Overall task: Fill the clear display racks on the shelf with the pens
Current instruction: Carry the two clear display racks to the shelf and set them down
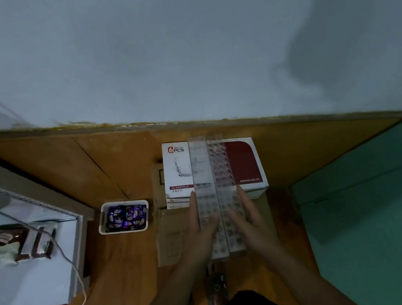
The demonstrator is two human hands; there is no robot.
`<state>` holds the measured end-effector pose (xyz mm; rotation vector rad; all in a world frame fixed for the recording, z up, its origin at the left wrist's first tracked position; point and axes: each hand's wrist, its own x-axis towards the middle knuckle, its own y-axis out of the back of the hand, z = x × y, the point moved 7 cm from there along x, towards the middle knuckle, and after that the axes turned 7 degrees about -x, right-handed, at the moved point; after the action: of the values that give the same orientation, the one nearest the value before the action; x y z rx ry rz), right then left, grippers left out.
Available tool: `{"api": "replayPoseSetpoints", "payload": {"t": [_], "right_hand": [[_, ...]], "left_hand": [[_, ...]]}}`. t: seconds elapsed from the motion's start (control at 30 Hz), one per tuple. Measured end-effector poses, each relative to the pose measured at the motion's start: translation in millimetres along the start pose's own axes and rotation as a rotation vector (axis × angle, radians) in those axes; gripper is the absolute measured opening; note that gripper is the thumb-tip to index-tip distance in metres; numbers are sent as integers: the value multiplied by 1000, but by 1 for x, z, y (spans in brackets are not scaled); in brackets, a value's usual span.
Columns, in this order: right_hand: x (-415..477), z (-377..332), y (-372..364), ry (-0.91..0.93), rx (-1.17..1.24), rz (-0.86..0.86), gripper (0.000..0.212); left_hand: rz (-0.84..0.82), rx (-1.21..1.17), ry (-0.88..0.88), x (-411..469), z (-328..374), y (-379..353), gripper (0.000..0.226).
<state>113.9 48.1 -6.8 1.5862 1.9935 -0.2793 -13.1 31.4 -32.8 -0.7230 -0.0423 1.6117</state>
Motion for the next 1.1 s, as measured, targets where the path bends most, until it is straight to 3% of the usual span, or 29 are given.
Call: {"api": "replayPoseSetpoints", "payload": {"t": [0.17, 0.3, 0.43, 0.67, 0.83, 1.1], "right_hand": [[-12, -13, -25, 22, -53, -111, 47], [-21, -16, -62, 36, -112, -278, 23], [-45, -12, -111, 39, -223, -504, 52], [-141, -5, -200, 255, -265, -975, 66], [-218, 10, -250, 295, -350, -1269, 54], [-330, 70, -336, 370, -621, -1528, 50]], "left_hand": [[128, -108, -124, -31, 15, 22, 61], [283, -179, -192, -76, 25, 46, 60], [582, -248, -280, -141, 25, 77, 60], [1017, -272, -456, -284, 10, 102, 54], [1286, -348, -607, -377, -13, 111, 57], [1598, -554, -729, -507, -79, 139, 63]]}}
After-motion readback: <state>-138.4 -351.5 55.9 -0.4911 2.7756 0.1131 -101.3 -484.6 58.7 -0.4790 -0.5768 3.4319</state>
